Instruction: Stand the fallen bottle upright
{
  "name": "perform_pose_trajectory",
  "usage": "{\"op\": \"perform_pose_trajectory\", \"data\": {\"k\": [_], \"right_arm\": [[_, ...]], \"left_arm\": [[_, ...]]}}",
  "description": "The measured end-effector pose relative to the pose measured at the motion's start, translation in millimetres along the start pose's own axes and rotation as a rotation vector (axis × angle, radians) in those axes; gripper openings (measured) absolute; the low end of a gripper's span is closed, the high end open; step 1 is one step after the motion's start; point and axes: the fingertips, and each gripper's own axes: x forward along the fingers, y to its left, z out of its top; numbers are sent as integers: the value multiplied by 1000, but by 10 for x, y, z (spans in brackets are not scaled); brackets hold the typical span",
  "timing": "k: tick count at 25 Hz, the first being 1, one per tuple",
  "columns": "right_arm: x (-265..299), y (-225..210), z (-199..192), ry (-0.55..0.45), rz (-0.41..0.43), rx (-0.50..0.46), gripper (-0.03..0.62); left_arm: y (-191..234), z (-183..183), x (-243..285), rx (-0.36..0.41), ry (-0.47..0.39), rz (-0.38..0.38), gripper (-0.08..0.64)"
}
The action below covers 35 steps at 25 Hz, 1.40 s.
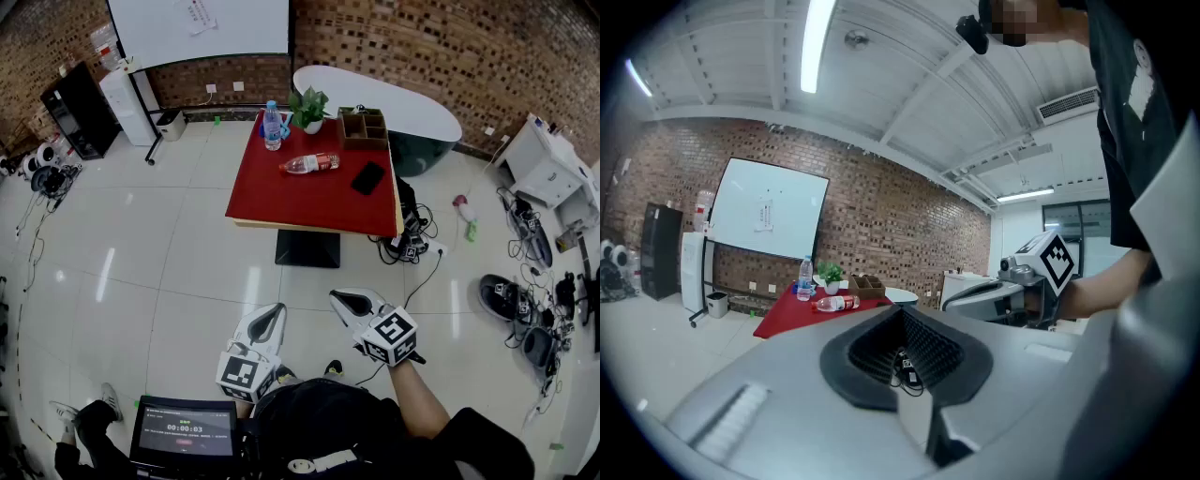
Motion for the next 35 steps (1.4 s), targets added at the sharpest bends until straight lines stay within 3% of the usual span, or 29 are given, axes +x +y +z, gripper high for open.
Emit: {"op": "perform_pose_trajectory", "data": {"k": [4,11,15,20,26,28,32,35], "right_arm": [[251,-55,16,8,-13,19,3],[443,-260,83,-25,-60,63,3],[598,-588,146,-45,-63,76,5],[994,-1029,193,-27,-19,24,13],[1389,-1953,537,34,22,-77,37],[1489,-2278,651,50,50,-105,75],[1732,-2896,733,151,93,-245,262],[2055,-3230,791,228,112,-374,280]], "left_arm": [[337,-156,3,-35,24,-8,6],[738,-179,187,10,43,-32,6],[848,-191,546,28,53,-51,6],[1094,-119,1066,36,43,-39,6],[1416,219,1977,7,37,-15,6],[1498,324,2290,29,49,-10,6],[1617,394,2832,44,77,20,6],[1786,395,3092,30,124,55,6]]}}
